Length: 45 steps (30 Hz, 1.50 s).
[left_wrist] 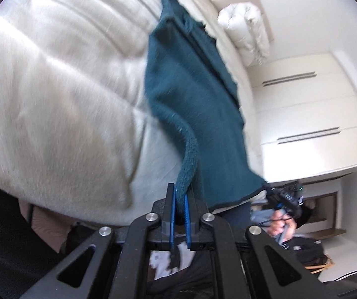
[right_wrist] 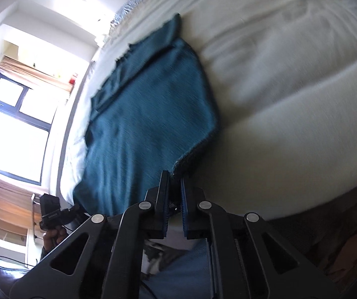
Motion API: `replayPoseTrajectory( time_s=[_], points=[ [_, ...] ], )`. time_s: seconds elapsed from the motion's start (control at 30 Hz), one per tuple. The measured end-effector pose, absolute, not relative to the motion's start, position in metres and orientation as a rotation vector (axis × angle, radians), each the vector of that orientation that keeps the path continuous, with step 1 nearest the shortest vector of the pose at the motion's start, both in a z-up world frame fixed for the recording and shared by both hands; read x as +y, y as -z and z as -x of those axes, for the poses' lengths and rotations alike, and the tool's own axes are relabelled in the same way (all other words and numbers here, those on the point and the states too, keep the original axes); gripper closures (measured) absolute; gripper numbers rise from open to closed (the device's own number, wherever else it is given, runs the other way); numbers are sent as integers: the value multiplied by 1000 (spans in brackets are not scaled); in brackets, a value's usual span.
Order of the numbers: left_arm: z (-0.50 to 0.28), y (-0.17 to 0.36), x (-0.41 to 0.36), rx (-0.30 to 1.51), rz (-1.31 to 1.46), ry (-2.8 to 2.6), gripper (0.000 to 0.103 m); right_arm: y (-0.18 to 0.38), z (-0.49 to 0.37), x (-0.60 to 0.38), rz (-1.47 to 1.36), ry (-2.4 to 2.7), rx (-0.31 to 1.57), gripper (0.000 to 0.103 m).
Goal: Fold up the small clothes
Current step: 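Lift the hem end with the left tool while the right tool grips the strip, then fold the held hem end over the strip toward the collar with the left tool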
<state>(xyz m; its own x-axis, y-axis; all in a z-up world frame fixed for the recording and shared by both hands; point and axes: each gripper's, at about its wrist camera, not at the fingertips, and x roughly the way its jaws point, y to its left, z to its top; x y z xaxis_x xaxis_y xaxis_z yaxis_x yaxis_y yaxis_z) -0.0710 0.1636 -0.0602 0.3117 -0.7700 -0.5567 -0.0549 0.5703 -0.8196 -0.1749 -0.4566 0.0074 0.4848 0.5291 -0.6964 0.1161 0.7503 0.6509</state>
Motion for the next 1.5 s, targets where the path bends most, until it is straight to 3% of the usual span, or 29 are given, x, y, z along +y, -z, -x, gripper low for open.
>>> replayPoseTrajectory(
  time_s=[0.6,1.5],
  points=[
    [29,23,183,1008,1013,620,97,-48,116,-447,-801,-306,870,96],
    [-90,-8,207,902,1029,576,97,-82,-26,-446,-686,-191,781,96]
  ],
)
